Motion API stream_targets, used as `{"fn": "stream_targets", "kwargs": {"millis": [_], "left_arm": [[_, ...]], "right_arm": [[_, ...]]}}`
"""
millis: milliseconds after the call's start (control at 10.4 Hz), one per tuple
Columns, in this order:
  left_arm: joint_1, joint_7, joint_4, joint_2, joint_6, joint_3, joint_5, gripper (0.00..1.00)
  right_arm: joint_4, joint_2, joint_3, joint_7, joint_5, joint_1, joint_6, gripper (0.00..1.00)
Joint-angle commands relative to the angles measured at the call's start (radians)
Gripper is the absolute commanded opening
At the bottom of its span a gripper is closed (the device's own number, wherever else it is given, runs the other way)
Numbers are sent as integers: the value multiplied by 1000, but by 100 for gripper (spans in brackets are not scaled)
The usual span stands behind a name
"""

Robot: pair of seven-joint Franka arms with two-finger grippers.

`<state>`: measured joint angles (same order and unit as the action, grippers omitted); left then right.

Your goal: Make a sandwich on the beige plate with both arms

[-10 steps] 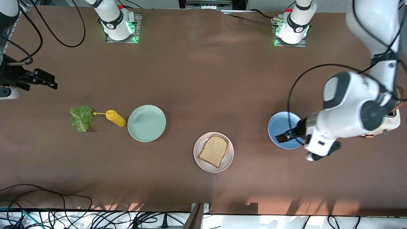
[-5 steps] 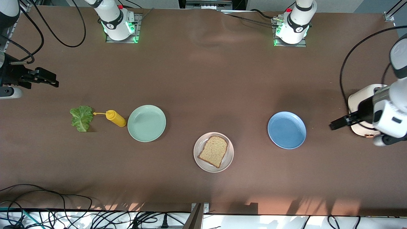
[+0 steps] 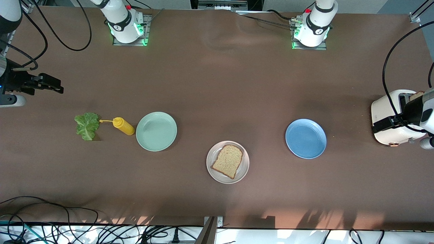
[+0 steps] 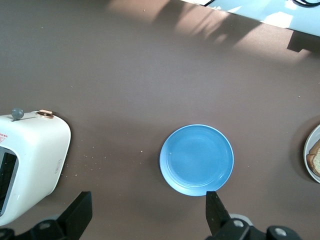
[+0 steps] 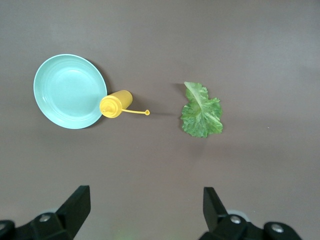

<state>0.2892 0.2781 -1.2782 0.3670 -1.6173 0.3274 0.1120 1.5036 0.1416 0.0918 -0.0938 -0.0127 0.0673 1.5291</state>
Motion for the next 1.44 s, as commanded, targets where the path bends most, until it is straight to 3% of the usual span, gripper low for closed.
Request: {"fn": "stream_targets", "kwargs": {"millis": [0, 96, 671, 1342], "left_arm": [[28, -36, -27, -37, 33, 12, 17, 100], [31, -36, -30, -37, 36, 15, 17, 100], [39, -69, -26, -37, 46, 15, 17, 100], [38, -71, -29, -37, 53, 16, 17, 100]], "right_arm": [[-13, 30, 3, -56, 5, -14, -7, 100], [0, 45, 12, -105, 7, -9, 35, 100], [352, 42, 26, -241, 10, -60, 477, 100], [520, 217, 25, -404, 10, -98, 923, 100]]}}
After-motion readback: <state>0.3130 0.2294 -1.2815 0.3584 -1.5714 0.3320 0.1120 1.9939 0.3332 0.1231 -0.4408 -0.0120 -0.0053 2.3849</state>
